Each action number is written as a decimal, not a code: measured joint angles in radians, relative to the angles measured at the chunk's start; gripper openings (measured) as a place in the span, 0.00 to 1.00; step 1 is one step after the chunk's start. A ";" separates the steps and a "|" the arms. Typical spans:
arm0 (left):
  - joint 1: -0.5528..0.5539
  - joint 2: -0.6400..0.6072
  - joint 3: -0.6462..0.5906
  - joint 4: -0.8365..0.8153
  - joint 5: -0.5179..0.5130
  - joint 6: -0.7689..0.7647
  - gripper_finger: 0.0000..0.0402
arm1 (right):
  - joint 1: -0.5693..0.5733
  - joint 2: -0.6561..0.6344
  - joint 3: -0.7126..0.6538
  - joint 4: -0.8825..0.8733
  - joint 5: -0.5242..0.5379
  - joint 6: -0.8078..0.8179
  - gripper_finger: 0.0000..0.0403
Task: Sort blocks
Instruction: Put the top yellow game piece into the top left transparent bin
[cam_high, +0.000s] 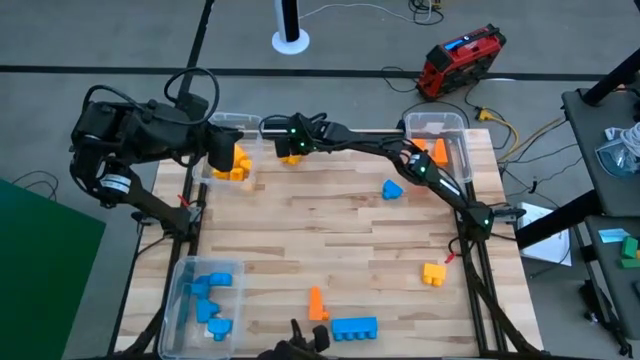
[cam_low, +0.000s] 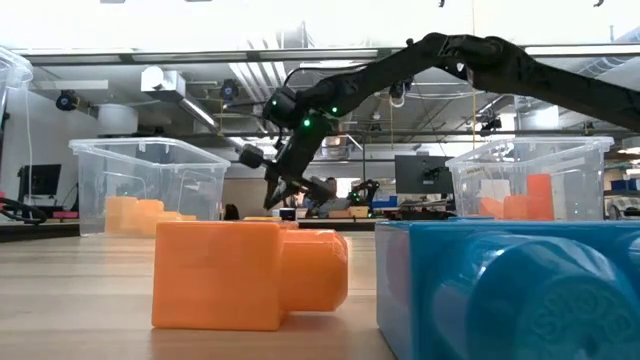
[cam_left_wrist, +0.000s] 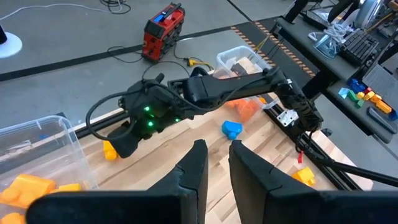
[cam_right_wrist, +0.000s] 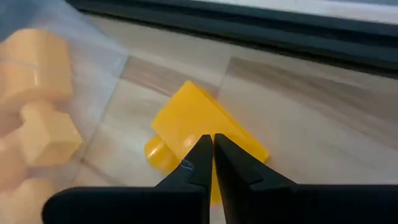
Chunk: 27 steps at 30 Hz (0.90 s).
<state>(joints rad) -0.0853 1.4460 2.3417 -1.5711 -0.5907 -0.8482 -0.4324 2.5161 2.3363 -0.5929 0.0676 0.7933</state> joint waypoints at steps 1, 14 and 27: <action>0.000 0.000 0.000 0.000 0.000 0.000 0.11 | -0.002 0.006 0.000 -0.004 -0.002 0.000 0.03; 0.000 0.000 0.000 0.000 -0.002 0.000 0.11 | 0.024 -0.004 0.000 -0.149 -0.023 -0.048 0.03; 0.000 0.000 0.000 0.000 -0.002 0.001 0.11 | 0.043 -0.031 0.013 -0.393 -0.013 -0.107 0.03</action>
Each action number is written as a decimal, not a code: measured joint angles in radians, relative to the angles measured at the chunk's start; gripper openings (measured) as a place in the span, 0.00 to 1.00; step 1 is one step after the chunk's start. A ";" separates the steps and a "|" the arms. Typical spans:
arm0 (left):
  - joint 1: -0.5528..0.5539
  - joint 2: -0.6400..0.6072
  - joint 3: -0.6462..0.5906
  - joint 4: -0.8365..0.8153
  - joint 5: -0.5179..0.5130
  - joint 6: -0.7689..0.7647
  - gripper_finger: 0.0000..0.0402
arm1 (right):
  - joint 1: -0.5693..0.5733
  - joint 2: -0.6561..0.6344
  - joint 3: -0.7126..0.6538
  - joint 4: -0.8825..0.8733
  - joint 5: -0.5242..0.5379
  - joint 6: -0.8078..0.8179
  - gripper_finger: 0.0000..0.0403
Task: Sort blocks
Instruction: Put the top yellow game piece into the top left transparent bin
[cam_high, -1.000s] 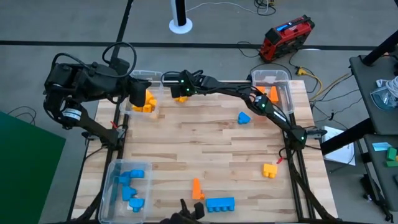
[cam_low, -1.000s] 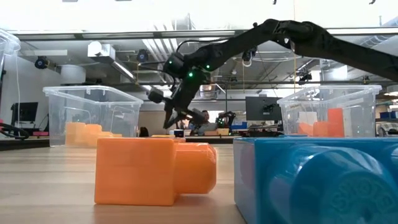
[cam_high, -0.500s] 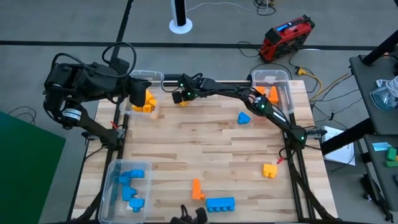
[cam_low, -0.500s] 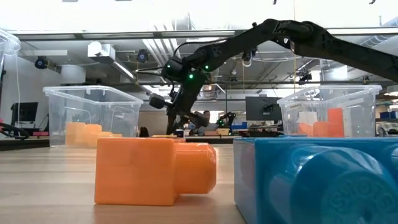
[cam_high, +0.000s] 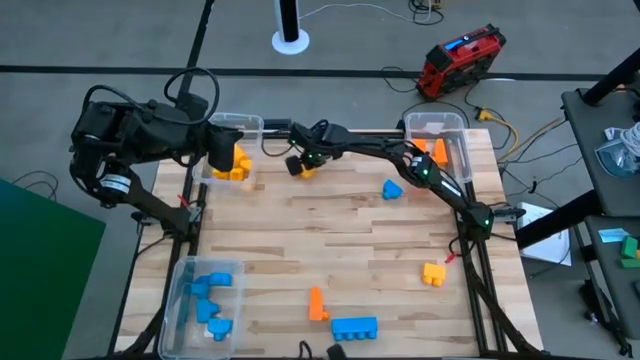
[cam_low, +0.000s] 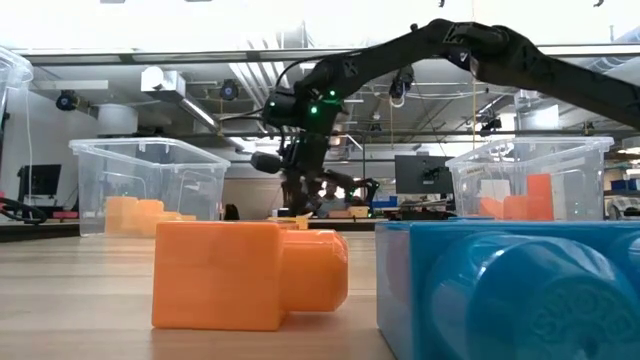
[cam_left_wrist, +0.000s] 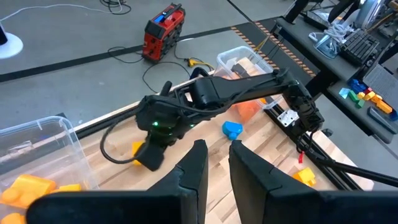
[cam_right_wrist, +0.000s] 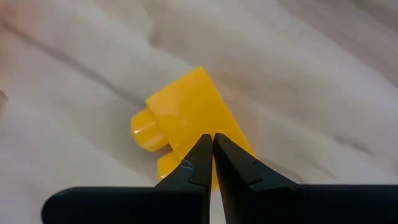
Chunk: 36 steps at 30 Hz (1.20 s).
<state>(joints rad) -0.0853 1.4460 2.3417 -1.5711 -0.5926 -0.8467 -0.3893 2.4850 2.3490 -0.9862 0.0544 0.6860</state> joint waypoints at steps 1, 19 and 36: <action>0.000 0.000 0.000 0.000 0.000 0.000 0.11 | 0.003 -0.001 0.001 -0.028 0.002 -0.007 0.03; 0.000 0.001 0.000 0.000 0.037 0.001 0.11 | 0.105 -0.101 -0.007 -0.403 0.016 -0.115 0.03; 0.000 0.042 0.000 0.000 0.043 0.053 0.11 | 0.087 -0.209 -0.003 -0.217 0.025 -0.374 0.03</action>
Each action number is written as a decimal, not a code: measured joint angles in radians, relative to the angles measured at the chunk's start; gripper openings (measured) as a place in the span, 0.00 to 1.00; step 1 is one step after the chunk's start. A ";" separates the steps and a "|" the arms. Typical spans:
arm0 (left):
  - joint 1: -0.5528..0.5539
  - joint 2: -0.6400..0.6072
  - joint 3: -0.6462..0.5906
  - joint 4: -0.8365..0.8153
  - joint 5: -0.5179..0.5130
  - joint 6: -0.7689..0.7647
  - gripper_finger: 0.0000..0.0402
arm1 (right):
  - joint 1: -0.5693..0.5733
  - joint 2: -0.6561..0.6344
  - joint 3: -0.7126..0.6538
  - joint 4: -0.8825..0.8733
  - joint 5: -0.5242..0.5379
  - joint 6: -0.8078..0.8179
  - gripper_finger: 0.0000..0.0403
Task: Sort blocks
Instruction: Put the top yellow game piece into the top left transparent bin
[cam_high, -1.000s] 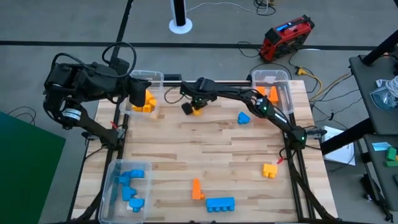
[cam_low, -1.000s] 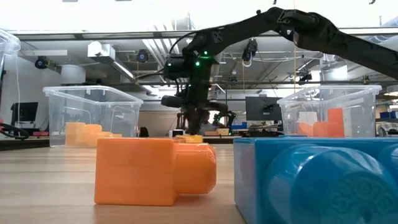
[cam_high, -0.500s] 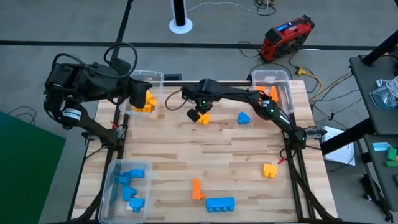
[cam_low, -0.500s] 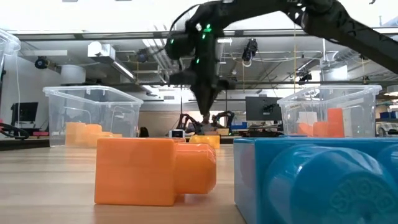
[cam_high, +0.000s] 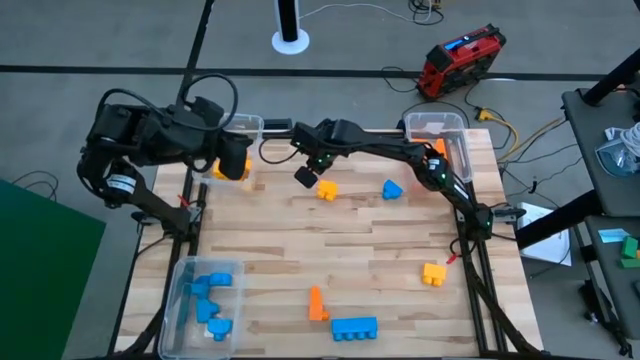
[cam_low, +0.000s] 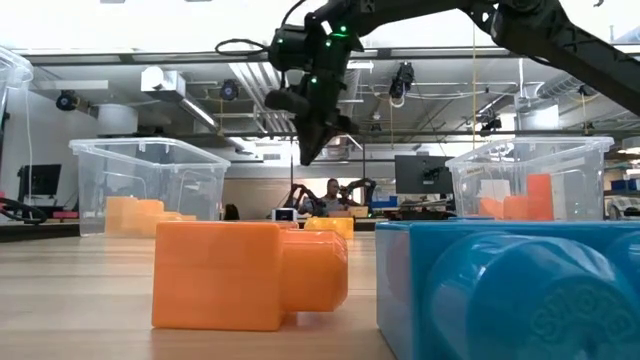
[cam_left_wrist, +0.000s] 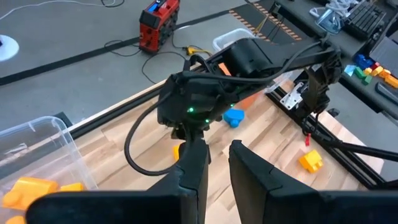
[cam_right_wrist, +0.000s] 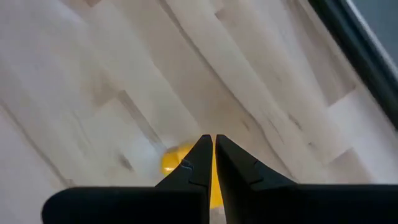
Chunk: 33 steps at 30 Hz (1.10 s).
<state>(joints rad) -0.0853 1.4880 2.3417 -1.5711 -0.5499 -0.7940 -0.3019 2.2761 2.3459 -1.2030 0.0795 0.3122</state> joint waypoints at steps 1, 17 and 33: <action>0.000 0.001 0.000 0.000 0.001 0.000 0.11 | 0.000 0.000 0.000 -0.001 0.000 -0.015 0.03; 0.000 0.003 0.000 0.000 0.003 0.027 0.11 | 0.000 0.062 -0.087 -0.206 -0.085 -0.456 0.19; 0.000 0.003 0.000 0.000 0.003 0.076 0.11 | 0.010 0.060 -0.142 -0.052 -0.150 -0.417 0.74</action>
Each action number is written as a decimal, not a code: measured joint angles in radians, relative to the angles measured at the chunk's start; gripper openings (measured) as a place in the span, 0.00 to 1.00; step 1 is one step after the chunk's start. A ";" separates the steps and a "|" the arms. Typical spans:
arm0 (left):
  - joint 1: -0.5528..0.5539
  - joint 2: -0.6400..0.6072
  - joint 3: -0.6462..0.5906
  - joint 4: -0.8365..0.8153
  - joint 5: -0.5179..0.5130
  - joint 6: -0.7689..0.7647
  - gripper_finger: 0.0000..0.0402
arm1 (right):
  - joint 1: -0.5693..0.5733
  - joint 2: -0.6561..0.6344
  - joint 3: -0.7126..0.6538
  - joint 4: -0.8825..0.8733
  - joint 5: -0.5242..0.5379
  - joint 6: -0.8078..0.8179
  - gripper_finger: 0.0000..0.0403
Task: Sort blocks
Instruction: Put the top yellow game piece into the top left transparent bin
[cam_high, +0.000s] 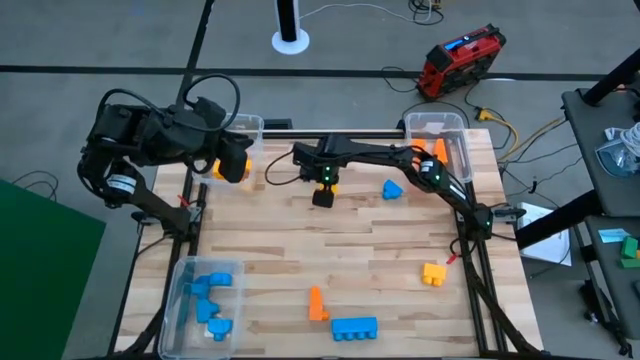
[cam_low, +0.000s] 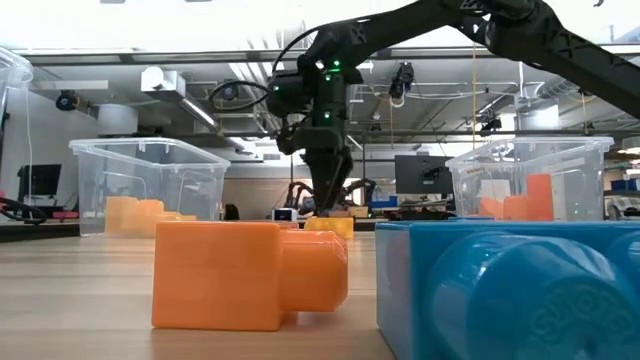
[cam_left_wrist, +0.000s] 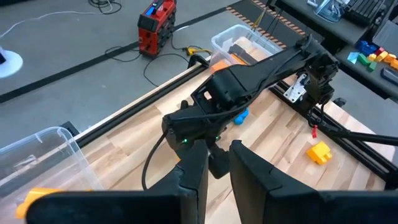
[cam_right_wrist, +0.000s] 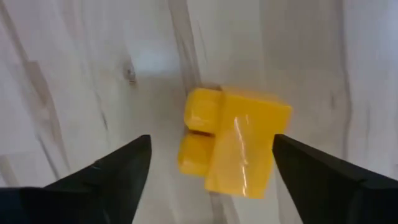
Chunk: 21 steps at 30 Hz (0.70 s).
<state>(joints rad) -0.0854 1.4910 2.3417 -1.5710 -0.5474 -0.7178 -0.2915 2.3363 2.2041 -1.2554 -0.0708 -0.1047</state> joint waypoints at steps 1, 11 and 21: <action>0.000 0.000 0.000 0.000 0.000 0.003 0.11 | 0.003 0.000 -0.007 0.015 0.000 0.000 0.77; 0.000 0.000 0.000 0.000 -0.001 0.003 0.11 | 0.023 -0.008 -0.146 0.149 0.052 0.068 0.86; 0.000 0.000 0.000 0.000 -0.002 0.004 0.11 | 0.033 -0.006 -0.143 0.186 0.122 0.113 0.74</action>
<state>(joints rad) -0.0853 1.4910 2.3417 -1.5711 -0.5491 -0.7143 -0.2584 2.3306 2.0609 -1.0693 0.0514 0.0081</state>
